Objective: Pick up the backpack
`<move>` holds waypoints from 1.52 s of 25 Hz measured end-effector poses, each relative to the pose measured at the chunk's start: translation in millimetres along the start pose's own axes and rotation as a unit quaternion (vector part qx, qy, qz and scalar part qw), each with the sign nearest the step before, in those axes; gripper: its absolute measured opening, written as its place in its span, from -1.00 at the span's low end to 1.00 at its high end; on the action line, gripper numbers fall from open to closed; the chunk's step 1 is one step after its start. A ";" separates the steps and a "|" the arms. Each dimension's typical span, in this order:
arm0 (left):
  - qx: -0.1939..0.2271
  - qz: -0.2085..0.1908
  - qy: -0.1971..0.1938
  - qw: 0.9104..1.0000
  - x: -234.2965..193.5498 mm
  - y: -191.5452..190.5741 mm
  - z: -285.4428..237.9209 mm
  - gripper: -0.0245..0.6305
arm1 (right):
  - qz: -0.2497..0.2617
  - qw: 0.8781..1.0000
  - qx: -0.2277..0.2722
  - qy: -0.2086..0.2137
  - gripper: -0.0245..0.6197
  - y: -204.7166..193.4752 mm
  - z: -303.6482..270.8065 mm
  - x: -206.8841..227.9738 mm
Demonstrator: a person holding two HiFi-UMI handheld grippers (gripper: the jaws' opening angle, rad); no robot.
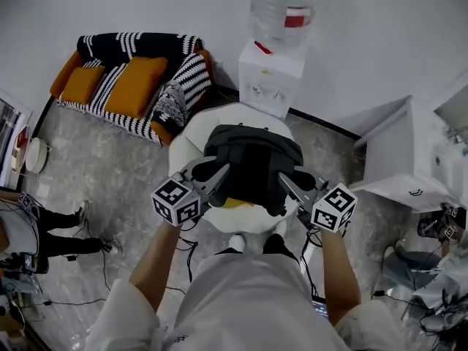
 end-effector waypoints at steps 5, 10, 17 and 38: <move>0.028 -0.006 0.003 1.000 14.4 18.2 16.1 -0.75 | 0.019 1.000 0.008 0.011 -0.82 20.8 5.5 -15.3; 0.050 -0.023 0.004 0.999 26.5 38.0 26.8 -0.75 | 0.039 0.999 0.016 0.023 -0.82 42.9 11.7 -25.9; 0.070 -0.031 0.012 0.997 35.7 55.8 27.4 -0.75 | 0.043 0.998 0.035 0.033 -0.81 66.1 17.8 -27.1; 0.114 -0.069 0.026 0.991 21.0 115.4 -9.3 -0.75 | 0.103 0.993 0.054 0.036 -0.80 136.6 13.7 6.7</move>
Point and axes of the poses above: the fingertips, and each gripper's own axes: z backward along the fingers, x to its right, y out of its top, the point moved 7 cm from there along z, backward along the fingers, and after that the axes turned 6 degrees about y, right-handed, at the moved point
